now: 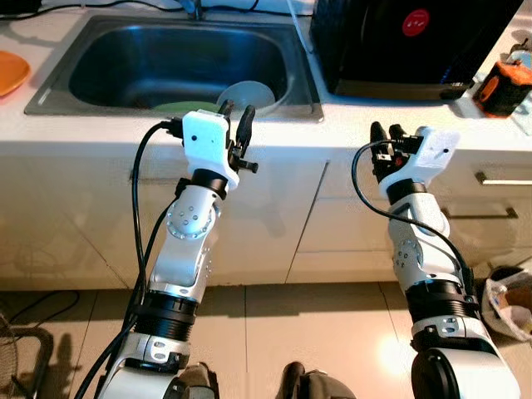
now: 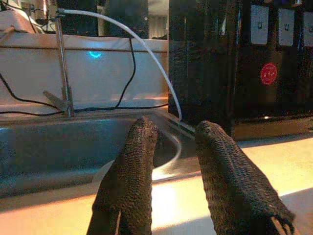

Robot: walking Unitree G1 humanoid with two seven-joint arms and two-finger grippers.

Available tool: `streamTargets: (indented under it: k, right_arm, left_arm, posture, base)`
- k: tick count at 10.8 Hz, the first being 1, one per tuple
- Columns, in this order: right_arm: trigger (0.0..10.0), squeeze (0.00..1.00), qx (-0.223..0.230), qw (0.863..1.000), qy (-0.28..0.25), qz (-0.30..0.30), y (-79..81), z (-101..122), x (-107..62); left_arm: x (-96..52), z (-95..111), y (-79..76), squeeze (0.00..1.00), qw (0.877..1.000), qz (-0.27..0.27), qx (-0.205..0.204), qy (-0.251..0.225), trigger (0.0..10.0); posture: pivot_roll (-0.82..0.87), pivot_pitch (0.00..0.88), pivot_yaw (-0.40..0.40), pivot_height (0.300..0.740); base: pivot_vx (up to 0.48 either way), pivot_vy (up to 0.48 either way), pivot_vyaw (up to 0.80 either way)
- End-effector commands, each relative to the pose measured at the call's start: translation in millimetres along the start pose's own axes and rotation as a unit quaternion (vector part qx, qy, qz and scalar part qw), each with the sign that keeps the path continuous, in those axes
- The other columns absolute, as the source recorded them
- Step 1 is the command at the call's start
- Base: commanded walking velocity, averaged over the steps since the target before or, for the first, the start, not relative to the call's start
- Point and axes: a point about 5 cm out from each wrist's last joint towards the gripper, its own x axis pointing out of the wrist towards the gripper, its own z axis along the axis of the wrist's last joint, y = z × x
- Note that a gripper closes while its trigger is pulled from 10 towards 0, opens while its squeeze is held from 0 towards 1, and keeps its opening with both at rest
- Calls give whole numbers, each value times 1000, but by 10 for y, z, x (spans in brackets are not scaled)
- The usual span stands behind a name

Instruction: Kitchen organization

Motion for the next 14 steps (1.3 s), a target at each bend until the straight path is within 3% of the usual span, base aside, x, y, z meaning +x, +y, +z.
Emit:
streamTargets:
  k: [1, 10, 11, 14]
  right_arm:
    - [10000, 0, 4, 1000, 1, 2, 4, 6, 8]
    - [10000, 0, 6, 1000, 11, 8, 19, -40, -2]
    - [10000, 0, 6, 1000, 15, 9, 20, -60, -9]
    - [10000, 0, 6, 996, 85, 8, -57, -376, -146]
  left_arm:
    - [-10, -4, 0, 0, 1000, 0, -1, 0, 10000]
    - [-32, -38, 7, 0, 1000, 4, -1, 6, 10000]
    - [-42, -86, 17, 0, 1000, 6, -4, 17, 10000]
    - [-272, -599, 171, 0, 991, 30, -26, 131, 10000]
  posture:
    - [72, 157, -50, 723]
    - [73, 155, -55, 723]
    - [73, 156, -55, 723]
    - [70, 151, -53, 723]
  base:
    - [-255, 0, 0]
    - [-226, 0, 0]
    - [0, 0, 0]
    - [0, 0, 0]
